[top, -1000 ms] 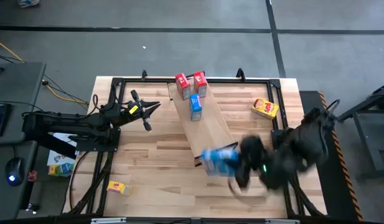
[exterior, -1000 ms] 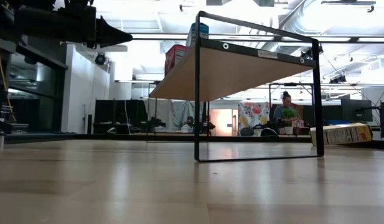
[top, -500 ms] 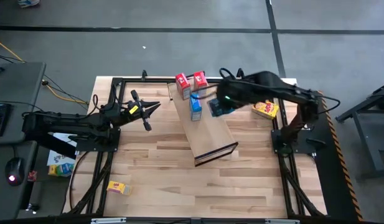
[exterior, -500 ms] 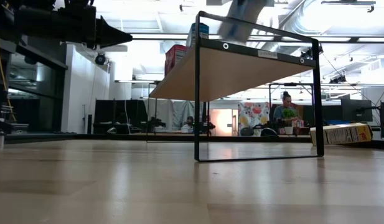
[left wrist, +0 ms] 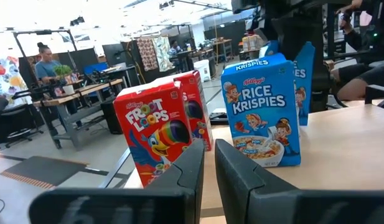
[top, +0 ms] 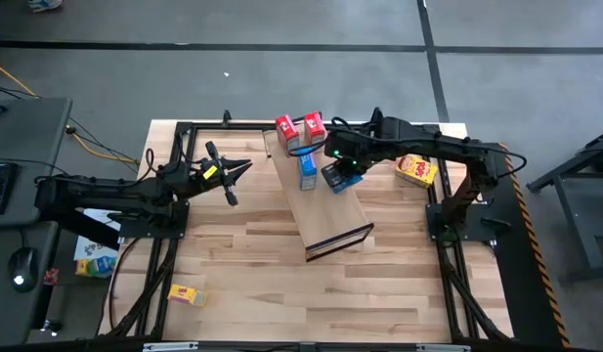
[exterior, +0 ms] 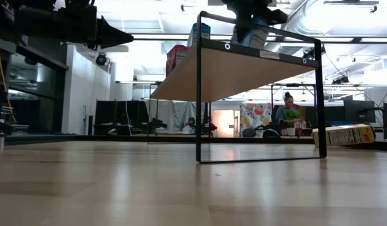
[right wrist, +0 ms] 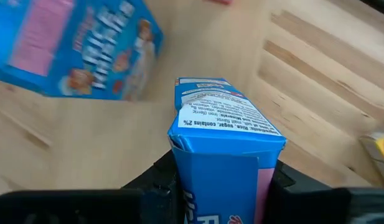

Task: Stack cereal on shelf
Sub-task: Put the blue cereal box aligned with the other blue cereal box on the shelf

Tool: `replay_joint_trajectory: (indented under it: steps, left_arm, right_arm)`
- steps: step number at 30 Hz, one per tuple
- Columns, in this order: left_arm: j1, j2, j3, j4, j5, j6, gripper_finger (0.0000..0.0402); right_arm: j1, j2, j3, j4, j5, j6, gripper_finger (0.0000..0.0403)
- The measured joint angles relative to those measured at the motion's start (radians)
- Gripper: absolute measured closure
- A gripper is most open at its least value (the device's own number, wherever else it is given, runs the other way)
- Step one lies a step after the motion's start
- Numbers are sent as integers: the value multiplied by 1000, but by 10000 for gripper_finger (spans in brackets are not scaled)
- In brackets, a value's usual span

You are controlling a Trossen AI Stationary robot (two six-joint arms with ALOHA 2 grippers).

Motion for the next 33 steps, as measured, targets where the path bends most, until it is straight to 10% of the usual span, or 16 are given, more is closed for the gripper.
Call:
replay_joint_trajectory:
  steps: [24, 33]
  left_arm:
    - [0, 0, 0, 0, 0, -1, 368]
    - [0, 0, 0, 0, 0, -1, 368]
  right_arm:
    - [-7, 0, 0, 91, 68, -38, 289]
    - [-7, 0, 0, 92, 83, -41, 215]
